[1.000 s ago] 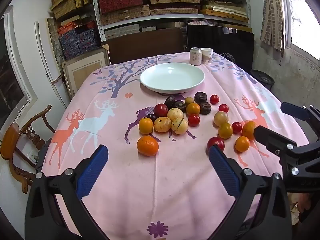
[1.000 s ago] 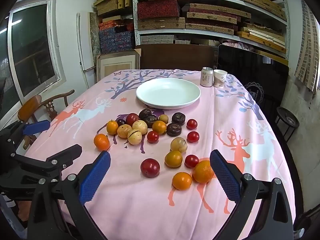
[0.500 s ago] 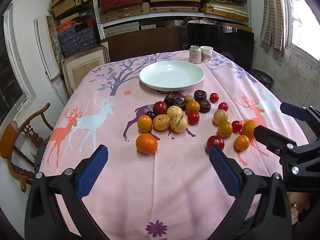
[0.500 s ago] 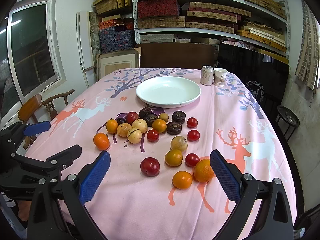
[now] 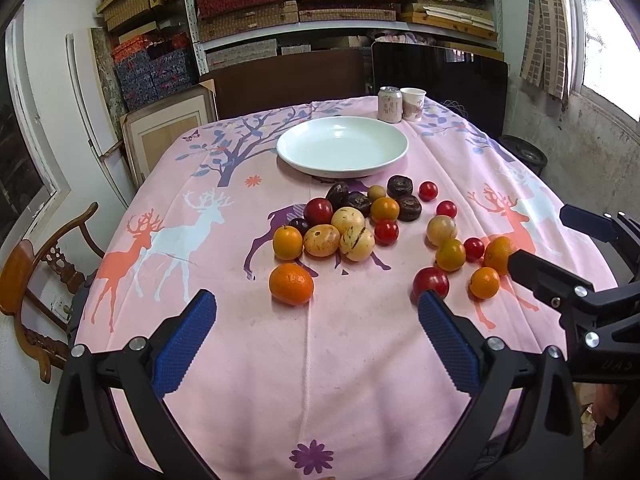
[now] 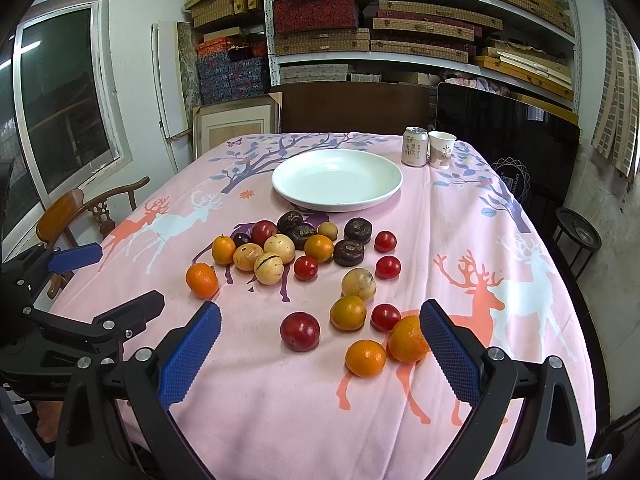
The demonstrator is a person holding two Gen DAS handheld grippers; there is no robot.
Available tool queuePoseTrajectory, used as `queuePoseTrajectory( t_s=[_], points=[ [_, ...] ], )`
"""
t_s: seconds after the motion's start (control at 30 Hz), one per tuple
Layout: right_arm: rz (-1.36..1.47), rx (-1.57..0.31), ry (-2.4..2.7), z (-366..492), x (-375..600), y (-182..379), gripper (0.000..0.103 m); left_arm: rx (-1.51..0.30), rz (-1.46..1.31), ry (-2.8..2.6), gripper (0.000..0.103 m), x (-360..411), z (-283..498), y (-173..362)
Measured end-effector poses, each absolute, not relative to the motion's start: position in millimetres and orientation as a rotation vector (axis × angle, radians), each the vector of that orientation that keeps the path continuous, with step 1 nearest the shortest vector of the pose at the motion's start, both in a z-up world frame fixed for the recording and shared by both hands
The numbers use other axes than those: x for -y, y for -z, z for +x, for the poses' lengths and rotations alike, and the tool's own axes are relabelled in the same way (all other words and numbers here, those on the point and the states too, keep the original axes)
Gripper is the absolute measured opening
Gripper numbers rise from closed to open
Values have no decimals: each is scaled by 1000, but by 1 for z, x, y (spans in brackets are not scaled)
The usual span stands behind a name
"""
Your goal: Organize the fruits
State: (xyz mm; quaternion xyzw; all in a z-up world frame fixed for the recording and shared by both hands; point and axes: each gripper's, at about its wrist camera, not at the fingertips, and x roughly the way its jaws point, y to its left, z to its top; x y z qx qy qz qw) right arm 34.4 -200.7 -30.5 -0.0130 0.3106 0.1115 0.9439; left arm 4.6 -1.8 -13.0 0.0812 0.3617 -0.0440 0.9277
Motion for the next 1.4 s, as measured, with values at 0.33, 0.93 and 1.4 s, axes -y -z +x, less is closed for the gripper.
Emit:
queuePoseTrajectory(
  t_s=[0.33, 0.93, 1.4],
  points=[
    [-22, -639, -230, 38, 201, 36, 100, -755, 161, 91, 99, 1, 7, 17],
    [3, -678, -236, 42, 208, 46, 100, -795, 161, 96, 99, 3, 16, 26],
    [19, -704, -234, 51, 212, 52, 100, -816, 157, 95, 99, 3, 26, 34]
  ],
)
